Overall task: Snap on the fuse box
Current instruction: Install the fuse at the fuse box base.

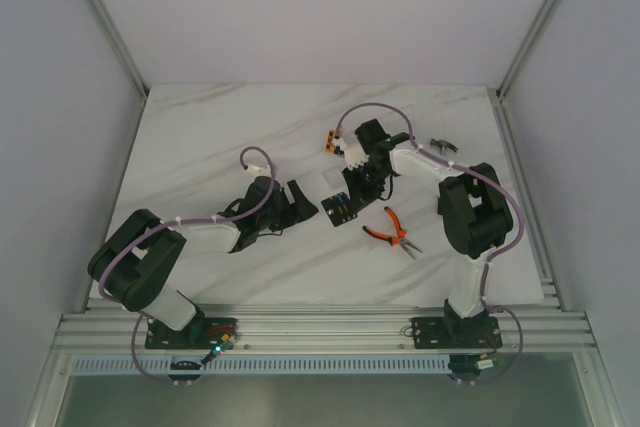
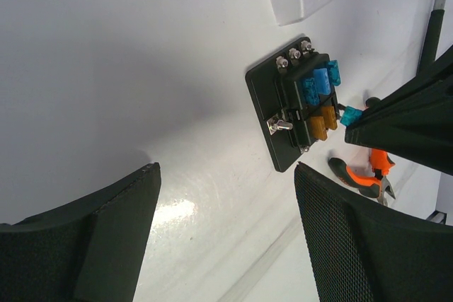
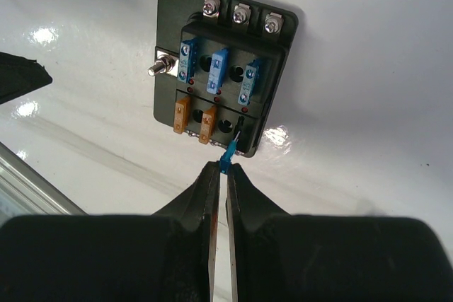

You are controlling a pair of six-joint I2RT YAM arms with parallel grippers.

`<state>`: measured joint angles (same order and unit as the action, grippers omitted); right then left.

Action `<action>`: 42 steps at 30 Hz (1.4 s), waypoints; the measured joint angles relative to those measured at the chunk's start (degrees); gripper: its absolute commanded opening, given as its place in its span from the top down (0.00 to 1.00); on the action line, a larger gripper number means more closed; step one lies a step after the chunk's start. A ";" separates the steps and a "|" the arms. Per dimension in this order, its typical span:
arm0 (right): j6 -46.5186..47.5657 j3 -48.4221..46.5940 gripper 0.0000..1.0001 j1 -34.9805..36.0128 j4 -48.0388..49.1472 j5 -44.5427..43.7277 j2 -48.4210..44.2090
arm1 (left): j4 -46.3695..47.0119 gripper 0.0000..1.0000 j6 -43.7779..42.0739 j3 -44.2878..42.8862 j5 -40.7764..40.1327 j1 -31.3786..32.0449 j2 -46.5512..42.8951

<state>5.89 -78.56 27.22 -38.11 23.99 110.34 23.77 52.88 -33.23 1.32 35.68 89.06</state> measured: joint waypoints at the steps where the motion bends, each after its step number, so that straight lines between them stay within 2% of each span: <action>1: 0.09 0.02 1.00 0.00 0.00 0.00 0.00 | 0.04 0.14 0.00 0.00 0.04 0.00 0.02; 4: 0.35 0.04 1.00 0.07 0.00 -0.04 0.00 | 0.22 0.14 0.00 -0.02 0.24 0.00 0.13; 19: 0.37 0.04 0.65 2.47 -0.07 -3.98 0.07 | 1.05 0.14 0.22 -0.02 1.07 0.00 0.57; 24: -0.11 0.50 0.63 3.72 1.03 -6.43 -1.14 | 1.05 0.15 0.46 -0.02 1.05 0.13 0.57; 29: -2.08 3.26 0.60 5.16 4.00 -9.92 -6.21 | 1.05 0.15 0.63 -0.02 1.07 0.48 0.57; 37: -8.00 12.63 0.67 7.63 11.78 -19.41 -17.31 | 1.03 0.16 1.11 -0.02 1.05 1.27 0.57; 42: -10.69 16.00 0.72 10.27 17.09 -22.88 -19.12 | 1.05 0.21 1.53 -0.37 1.07 1.97 1.14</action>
<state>-4.80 -62.57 37.50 -21.02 1.10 91.22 24.82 54.41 -33.61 2.39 37.65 90.19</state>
